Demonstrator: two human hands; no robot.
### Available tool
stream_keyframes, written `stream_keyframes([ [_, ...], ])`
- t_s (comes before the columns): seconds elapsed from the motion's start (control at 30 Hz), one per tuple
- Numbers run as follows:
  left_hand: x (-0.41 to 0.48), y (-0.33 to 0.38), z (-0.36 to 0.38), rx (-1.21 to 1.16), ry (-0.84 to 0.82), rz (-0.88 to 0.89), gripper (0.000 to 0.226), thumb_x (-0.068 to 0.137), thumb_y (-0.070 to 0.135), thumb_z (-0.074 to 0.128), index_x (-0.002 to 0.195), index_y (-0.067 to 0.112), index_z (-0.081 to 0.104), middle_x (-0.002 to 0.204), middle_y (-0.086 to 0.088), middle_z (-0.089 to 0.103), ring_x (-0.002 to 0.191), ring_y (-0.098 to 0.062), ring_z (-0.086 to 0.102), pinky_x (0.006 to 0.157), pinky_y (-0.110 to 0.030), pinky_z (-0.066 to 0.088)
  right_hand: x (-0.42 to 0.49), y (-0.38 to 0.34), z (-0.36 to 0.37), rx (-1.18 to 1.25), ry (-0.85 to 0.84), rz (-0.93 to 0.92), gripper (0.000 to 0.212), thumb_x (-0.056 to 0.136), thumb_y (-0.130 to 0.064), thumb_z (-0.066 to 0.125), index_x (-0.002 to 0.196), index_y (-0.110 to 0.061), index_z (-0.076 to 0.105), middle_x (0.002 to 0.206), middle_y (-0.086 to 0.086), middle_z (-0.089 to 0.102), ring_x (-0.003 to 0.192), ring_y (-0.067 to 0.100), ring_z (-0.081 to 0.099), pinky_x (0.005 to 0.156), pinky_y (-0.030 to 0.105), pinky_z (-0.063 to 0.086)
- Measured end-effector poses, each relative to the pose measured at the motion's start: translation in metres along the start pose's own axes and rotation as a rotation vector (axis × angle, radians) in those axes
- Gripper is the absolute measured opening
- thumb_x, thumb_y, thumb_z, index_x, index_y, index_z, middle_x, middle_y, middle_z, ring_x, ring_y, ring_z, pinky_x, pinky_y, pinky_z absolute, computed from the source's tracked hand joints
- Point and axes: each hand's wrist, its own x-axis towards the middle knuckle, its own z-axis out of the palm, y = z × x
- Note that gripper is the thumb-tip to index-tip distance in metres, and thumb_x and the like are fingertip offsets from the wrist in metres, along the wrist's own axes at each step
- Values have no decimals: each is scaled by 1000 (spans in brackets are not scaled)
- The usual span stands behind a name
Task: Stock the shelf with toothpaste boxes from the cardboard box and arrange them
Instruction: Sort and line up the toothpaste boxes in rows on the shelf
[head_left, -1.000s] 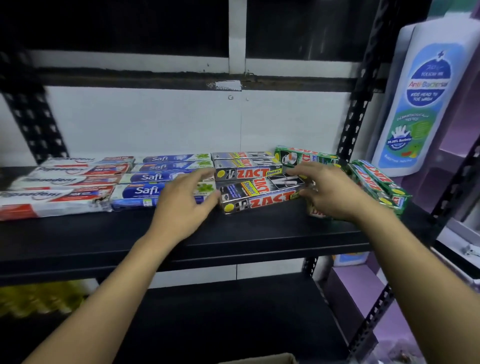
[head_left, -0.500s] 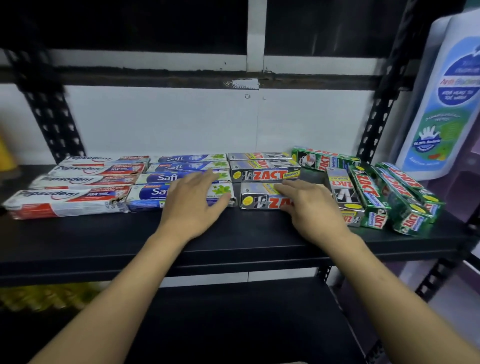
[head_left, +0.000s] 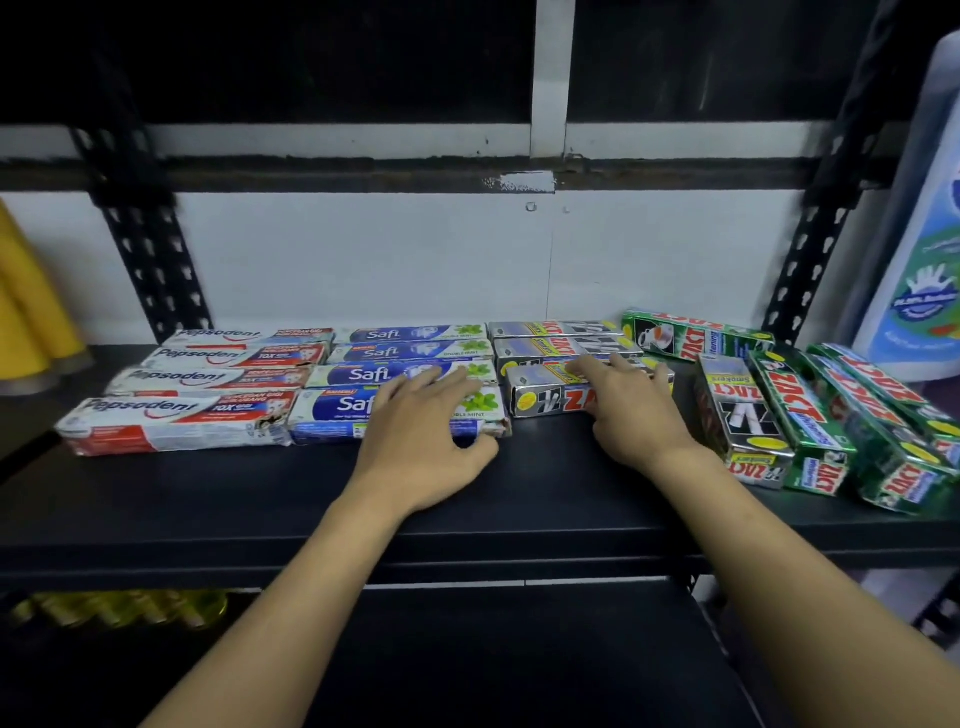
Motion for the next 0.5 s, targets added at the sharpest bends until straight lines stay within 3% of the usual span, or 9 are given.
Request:
stream_keyframes([
  [0.1,1,-1,0,8,32,8,56,87,57,52,139,36,52,149,17,44,143,-6,29,118,-30,8,1,1,8,13,46,-18,58,88,-2,56,138,-29,45,141,7,52,144,29,28,115,63,11],
  [0.17,2,-2,1,8,42,9,51,91,53,55,138,36,52,147,17,47,142,-5,30,117,-29,8,0,3,12,-14,84,14,54,94,-13,55,143,-32,42,157,8,32,147,35,18,115,62,10],
  [0.27,3,-4,3,-6,61,16,48,92,53,55,137,35,54,145,15,51,141,-6,33,115,-29,11,-3,6,12,-12,84,158,58,96,-31,52,150,-32,31,163,16,6,145,47,5,115,61,12],
  [0.5,5,-8,5,-21,85,20,41,91,52,59,129,38,57,136,14,57,135,-11,42,114,-35,21,-3,9,14,39,10,178,55,99,-34,46,151,-32,30,163,17,-1,145,49,-4,117,56,11],
])
